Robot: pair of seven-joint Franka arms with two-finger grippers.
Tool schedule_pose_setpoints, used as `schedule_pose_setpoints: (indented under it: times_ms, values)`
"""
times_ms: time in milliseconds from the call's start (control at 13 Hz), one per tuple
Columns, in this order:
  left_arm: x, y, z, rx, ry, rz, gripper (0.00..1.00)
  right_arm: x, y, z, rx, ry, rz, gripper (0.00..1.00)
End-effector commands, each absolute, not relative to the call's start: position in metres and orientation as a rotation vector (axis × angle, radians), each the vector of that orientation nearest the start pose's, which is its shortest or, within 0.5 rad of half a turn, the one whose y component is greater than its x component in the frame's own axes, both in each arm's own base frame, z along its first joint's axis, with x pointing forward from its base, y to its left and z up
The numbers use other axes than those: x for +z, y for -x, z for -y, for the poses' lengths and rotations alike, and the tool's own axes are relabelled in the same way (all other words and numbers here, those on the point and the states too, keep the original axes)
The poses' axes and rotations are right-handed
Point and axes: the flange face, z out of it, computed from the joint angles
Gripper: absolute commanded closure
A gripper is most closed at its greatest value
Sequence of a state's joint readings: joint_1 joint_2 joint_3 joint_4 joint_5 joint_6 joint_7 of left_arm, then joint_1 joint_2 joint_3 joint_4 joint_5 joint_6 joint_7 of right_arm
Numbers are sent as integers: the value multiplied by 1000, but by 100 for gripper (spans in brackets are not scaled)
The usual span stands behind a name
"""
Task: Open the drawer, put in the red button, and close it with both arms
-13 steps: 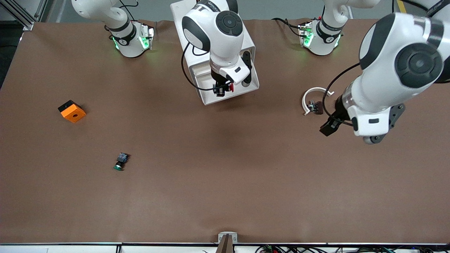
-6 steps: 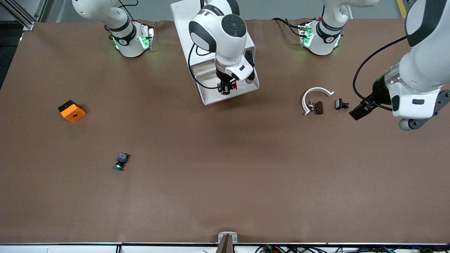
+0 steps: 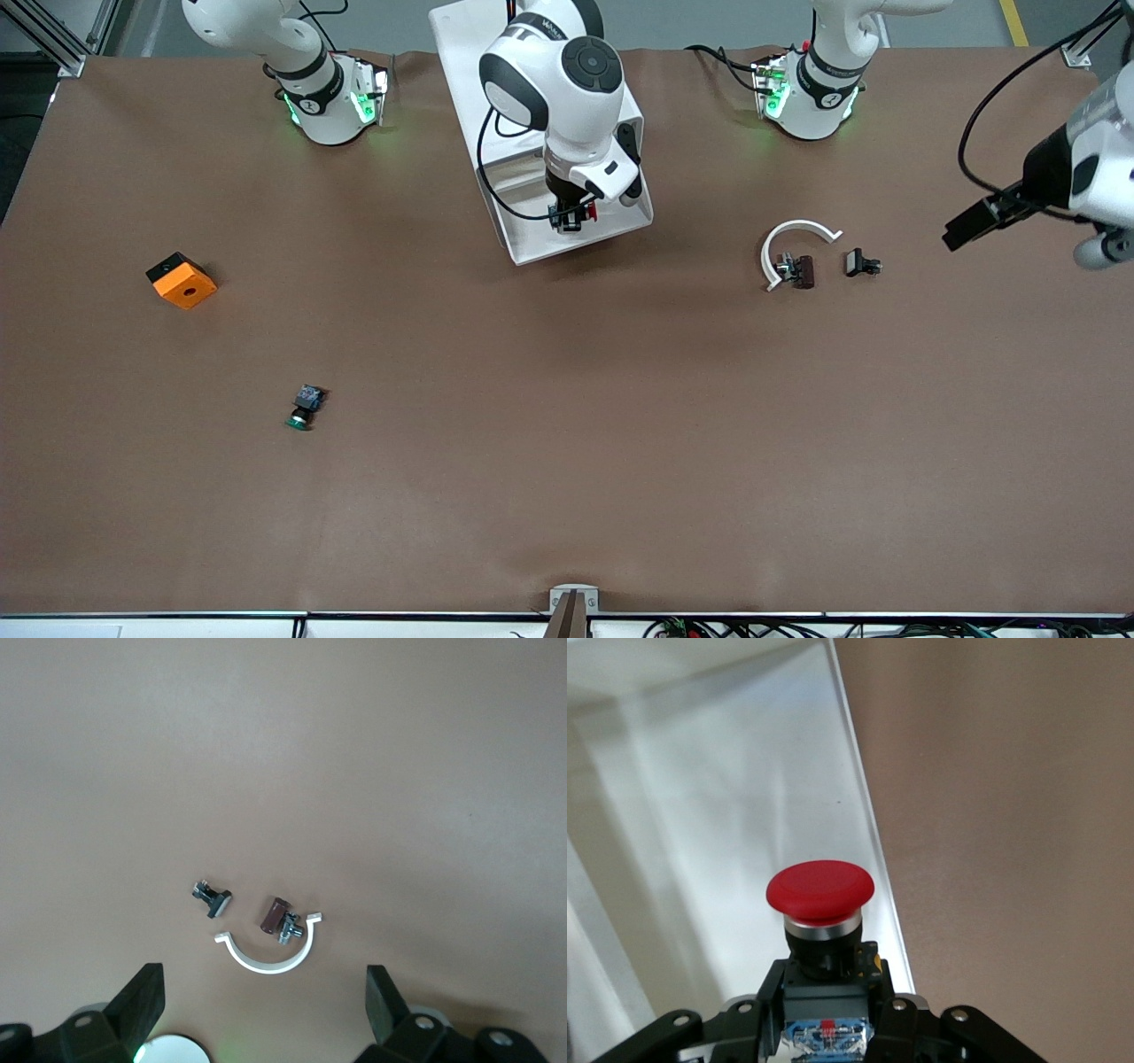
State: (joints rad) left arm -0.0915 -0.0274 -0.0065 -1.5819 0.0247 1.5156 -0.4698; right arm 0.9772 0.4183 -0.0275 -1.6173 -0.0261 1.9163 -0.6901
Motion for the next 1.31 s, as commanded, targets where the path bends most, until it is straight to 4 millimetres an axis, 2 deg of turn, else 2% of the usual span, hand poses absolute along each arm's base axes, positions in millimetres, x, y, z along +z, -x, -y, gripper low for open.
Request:
schedule_pose_setpoints:
  times_ms: [0,231,692,846,923,1077,1154,1231]
  values:
    - [632,-511,31,-1,3079,501,0,376,-372,-532,-184,-2102,-2277,99]
    - [639,-507,25,2,3087,406,0,374,-372,-533,-184,-2102,-2277,97]
    - [658,-509,24,-57,3093,407,0,366,-372,-538,-177,-2097,-2283,93]
    - [658,-513,25,-64,3095,396,0,359,-373,-541,-158,-2103,-2280,88]
    - [655,-515,29,-59,3097,384,0,356,-372,-543,-157,-2119,-2263,82]
    - [649,-515,31,-38,3096,374,0,356,-366,-547,-152,-2148,-2230,49]
    - [648,-515,33,-36,3097,359,0,356,-366,-547,-154,-2148,-2229,28]
    - [648,-515,35,-33,3100,322,0,358,-367,-547,-150,-2147,-2232,0]
